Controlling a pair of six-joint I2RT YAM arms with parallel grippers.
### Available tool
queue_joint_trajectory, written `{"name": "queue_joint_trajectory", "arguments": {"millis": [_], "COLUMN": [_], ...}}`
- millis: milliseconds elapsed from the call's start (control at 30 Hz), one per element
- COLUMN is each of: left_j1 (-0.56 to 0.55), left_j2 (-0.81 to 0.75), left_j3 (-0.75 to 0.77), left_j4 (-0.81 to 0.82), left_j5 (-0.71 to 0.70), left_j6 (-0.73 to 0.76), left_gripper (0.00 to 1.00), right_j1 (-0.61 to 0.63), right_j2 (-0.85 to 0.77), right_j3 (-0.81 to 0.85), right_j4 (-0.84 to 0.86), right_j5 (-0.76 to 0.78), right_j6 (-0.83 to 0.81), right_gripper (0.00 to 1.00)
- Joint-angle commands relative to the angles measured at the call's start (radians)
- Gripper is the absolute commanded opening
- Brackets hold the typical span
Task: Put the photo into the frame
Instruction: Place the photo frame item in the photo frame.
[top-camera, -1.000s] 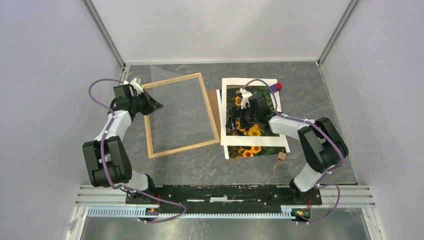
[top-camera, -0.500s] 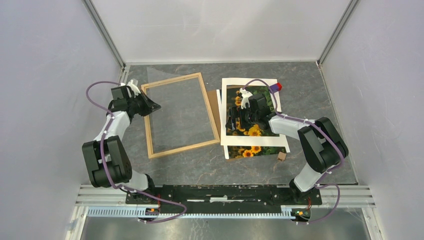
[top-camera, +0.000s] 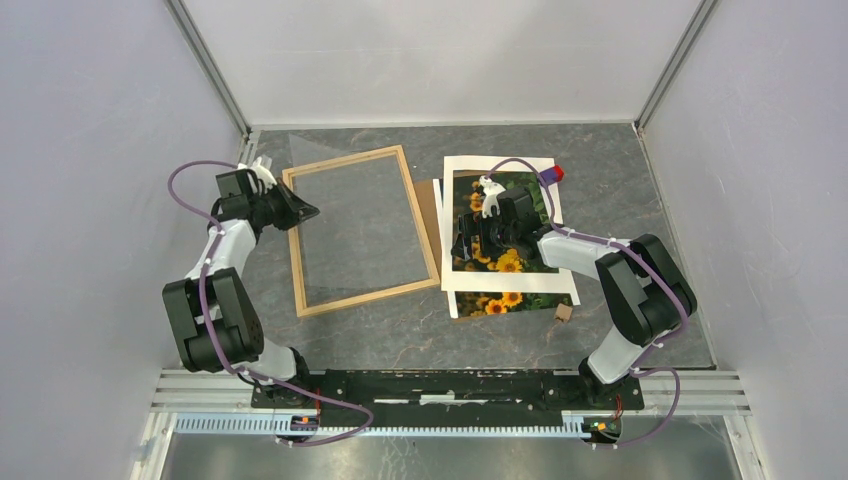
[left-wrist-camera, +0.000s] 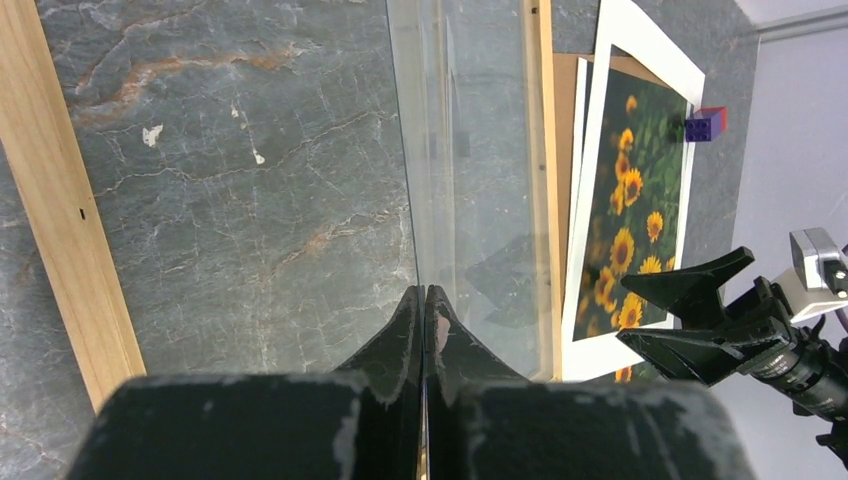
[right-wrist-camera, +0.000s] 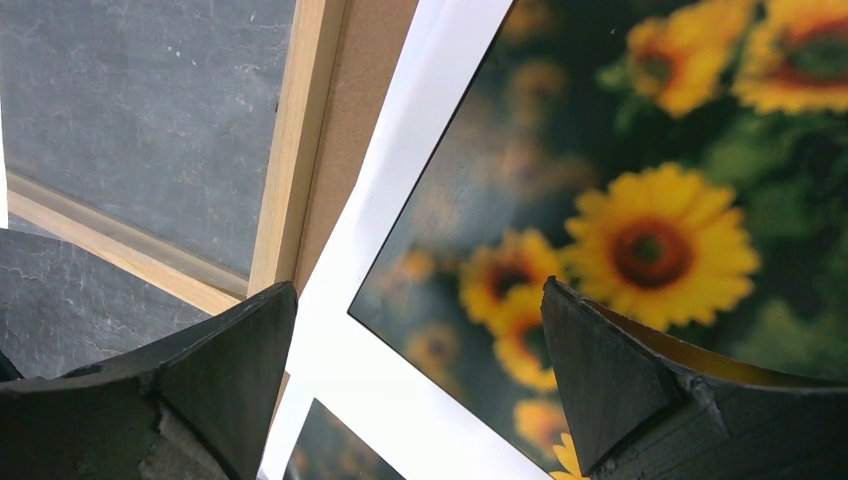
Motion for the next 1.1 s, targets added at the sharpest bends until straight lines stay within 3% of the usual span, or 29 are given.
{"name": "queue_joint_trajectory", "arguments": {"millis": [0, 767, 1067], "left_j1": [-0.001, -0.007, -0.008], "left_j2": [0.004, 0.012, 0.018], "left_j3": [0.071, 0.112, 0.1], "left_j4": [-0.026, -0.09, -0.045], "left_j5": [0.038, 0.026, 0.03], "left_j6": [0.089, 0.16, 0.126], "left_gripper": [0.02, 0.02, 0.02], "right_j1": [-0.003, -0.004, -0.003], "right_j2": [0.01, 0.003, 0.007], "right_j3": [0.007, 0.001, 0.003], "right_j4": [0.019, 0.025, 0.027], "right_j5": [0.009, -0.002, -0.001], "right_j6": [-0.01, -0.005, -0.004], "right_gripper": [0.98, 0.98, 0.98]}}
